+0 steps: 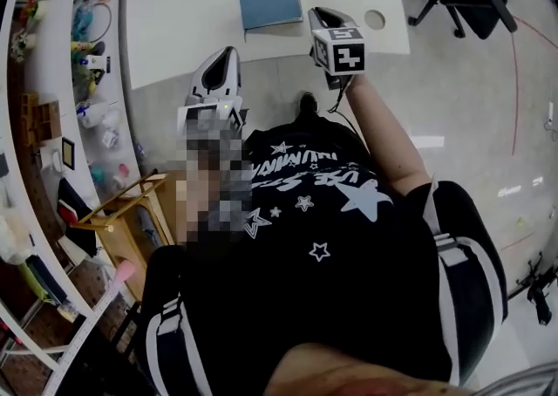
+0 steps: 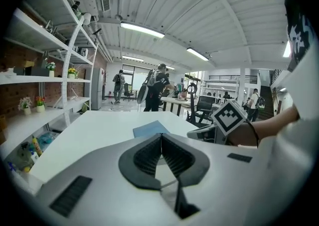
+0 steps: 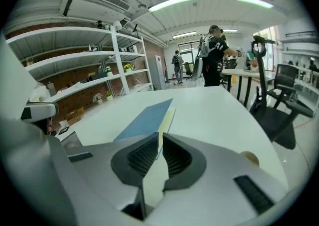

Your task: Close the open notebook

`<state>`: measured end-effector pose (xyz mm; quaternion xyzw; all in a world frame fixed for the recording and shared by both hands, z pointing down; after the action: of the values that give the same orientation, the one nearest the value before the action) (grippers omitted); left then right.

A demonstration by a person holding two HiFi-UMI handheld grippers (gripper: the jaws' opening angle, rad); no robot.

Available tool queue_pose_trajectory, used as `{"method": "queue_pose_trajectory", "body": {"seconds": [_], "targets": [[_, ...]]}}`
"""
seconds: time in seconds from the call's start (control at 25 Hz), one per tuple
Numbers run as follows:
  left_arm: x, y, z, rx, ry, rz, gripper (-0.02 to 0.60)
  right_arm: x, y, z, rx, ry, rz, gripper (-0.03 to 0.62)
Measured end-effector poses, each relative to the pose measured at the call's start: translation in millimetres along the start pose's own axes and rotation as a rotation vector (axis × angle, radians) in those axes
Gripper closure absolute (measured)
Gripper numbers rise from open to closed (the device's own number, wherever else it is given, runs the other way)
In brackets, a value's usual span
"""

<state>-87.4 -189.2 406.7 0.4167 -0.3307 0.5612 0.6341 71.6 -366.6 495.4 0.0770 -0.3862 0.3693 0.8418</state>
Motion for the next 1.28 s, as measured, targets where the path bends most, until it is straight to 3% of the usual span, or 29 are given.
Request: {"method": "queue_pose_trajectory", "body": {"seconds": [0.2, 0.72, 1.0, 1.28], "targets": [[-0.8, 10.3, -31.9, 0.034, -0.034, 0.011, 0.569, 2.4, 10.4, -27.0, 0.066, -0.066, 0.065, 0.568], [36.5, 52.4, -115.1, 0.090, -0.061, 0.018, 0.569, 41.2, 92.8, -80.0, 0.159, -0.143, 0.106, 0.568], [55.1, 39.7, -140.4, 0.187, -0.065, 0.025, 0.569, 82.4, 124.9, -122.9, 0.211, -0.140, 0.096, 0.568], [79.5, 18.0, -163.6, 0.234, -0.046, 0.020, 0.569, 109.1, 149.7, -167.6, 0.256, -0.149, 0.043, 0.568]]}}
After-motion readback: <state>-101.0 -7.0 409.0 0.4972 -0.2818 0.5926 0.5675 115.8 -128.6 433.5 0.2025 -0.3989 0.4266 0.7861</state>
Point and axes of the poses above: the fingertips, and each gripper's own axes: z forward along the fingers, y to its left, x out of its underside, the point moved 6 cm from there along -z, backward along the fingers, and after that the axes turned 9 degrees about y, right-handed, at the moved point
